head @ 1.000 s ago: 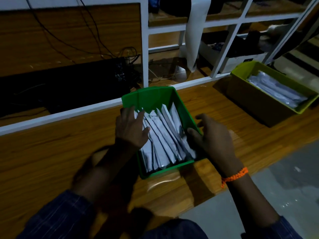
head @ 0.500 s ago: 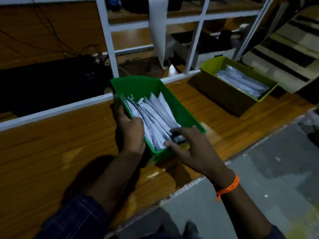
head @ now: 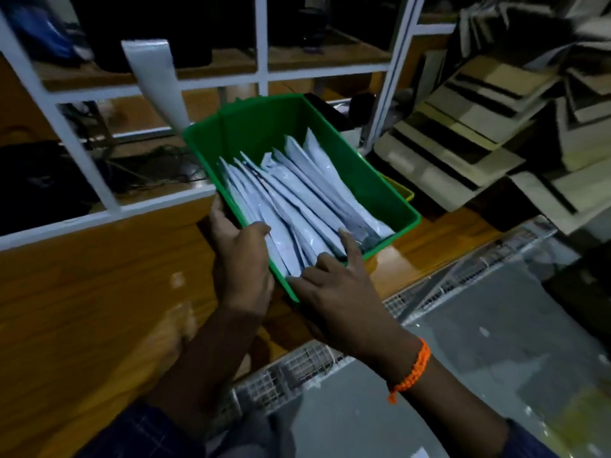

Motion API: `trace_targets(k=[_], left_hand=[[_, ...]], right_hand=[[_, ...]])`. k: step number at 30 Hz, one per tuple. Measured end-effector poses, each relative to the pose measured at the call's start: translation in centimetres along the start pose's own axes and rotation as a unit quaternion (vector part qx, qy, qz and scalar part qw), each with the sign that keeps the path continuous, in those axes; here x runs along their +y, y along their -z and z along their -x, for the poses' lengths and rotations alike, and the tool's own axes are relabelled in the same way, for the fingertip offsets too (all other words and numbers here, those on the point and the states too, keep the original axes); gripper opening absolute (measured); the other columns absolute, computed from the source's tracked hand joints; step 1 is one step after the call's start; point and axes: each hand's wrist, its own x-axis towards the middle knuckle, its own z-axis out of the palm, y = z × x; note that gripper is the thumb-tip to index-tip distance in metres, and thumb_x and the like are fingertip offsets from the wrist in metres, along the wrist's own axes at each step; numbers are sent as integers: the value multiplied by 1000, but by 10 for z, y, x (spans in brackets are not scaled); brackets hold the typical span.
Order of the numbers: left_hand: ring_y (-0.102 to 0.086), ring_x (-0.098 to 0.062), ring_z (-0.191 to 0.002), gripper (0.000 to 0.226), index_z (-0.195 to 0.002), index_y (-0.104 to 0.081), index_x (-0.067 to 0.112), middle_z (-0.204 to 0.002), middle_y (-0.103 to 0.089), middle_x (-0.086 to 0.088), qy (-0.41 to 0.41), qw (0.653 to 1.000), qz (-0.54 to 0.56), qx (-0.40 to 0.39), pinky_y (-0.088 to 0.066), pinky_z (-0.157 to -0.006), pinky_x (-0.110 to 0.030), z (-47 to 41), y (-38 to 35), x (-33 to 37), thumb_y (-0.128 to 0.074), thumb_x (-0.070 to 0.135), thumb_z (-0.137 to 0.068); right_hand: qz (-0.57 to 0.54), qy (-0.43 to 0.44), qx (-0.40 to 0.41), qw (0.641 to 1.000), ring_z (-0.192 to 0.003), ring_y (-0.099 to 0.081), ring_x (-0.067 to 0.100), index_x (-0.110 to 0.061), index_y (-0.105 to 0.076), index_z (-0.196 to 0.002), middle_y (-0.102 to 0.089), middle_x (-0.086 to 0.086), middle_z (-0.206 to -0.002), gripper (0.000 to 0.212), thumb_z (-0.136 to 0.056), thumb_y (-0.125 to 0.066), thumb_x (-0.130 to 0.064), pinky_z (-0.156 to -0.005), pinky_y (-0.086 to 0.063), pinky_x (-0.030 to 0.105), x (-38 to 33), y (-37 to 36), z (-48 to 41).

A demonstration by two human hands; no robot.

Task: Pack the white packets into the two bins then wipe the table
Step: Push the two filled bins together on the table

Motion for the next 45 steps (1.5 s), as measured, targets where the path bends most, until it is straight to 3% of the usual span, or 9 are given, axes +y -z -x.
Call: trace_targets(k=[4,7,12,16,24,30,36,40,45], left_hand=[[-55,-21,-129,51,-144,-45,20,-141,-56,-5,6,987,32,-160,-46,-106,-46,-4,-58,-24,-54,6,-97],[-55,-15,-126,34,-132,-57,23,-135,-60,1,-8,963,-140,-231,-46,-101,-36,-24,-88,-63,-55,33,-100],[-43,-34,-136,112,-149,-32,12,-146,-46,-16,46,891,-432,-131,-39,-108,-48,-60,-133,-160,-56,87,-69],[-50,-42,-122,83,-149,-18,7,-139,-43,-25,88,881,-461,-61,-46,-97,-42,-58,-161,-185,-66,25,-85],[-57,-36,-107,64,-143,-42,11,-130,-57,-18,105,866,-488,-44,-44,-79,-38,-89,-114,-163,-61,-4,-84],[-61,-36,-96,79,-147,-37,28,-126,-59,-11,100,897,-430,-9,-53,-78,-52,-73,-116,-170,-59,1,-75],[-62,-36,-74,69,-129,-45,40,-100,-61,-5,134,909,-394,6,-53,-51,-41,-63,-121,-174,-51,-11,-84],[-60,-33,-75,70,-131,-45,39,-98,-60,1,127,909,-396,14,-52,-51,-37,-66,-124,-174,-49,-14,-85],[-59,-29,-68,63,-126,-48,36,-96,-64,-3,130,910,-391,35,-45,-36,-25,-68,-125,-174,-51,-13,-87]], right_hand=[[5,-57,80,995,-77,-55,28,-13,-70,-92,-60,2,-72,17,-75,-69,-15,-103,-35,62,83,14,29],[-4,-122,111,986,-74,-53,29,-16,-61,-77,-53,0,-69,9,-78,-69,-13,-104,-32,58,168,29,52],[-36,-196,103,975,-75,-46,20,-44,-29,-82,-33,-17,-64,52,-88,-71,-15,-103,-31,61,278,29,59],[-68,-187,65,978,-76,-47,17,-34,-45,-77,-40,-16,-68,26,-92,-65,-25,-106,-31,56,337,-1,69],[-79,-129,14,988,-79,-52,24,-22,-65,-88,-58,-5,-75,6,-92,-67,-26,-98,-37,54,392,-76,43],[-128,-96,-154,975,-82,-58,31,-24,-67,-85,-64,2,-73,21,-89,-53,-40,-79,-38,42,381,-128,32],[-152,-32,-193,969,-97,-54,33,-16,-64,-99,-64,5,-86,45,-82,-32,-42,-92,-35,48,397,-132,34],[-142,-8,-227,964,-113,-48,33,-14,-56,-110,-60,9,-110,29,-91,-52,-35,-100,-28,48,399,-137,21],[-156,-26,-196,968,-112,-55,35,-14,-56,-126,-65,10,-114,49,-83,-67,-33,-101,-32,48,398,-147,27]])
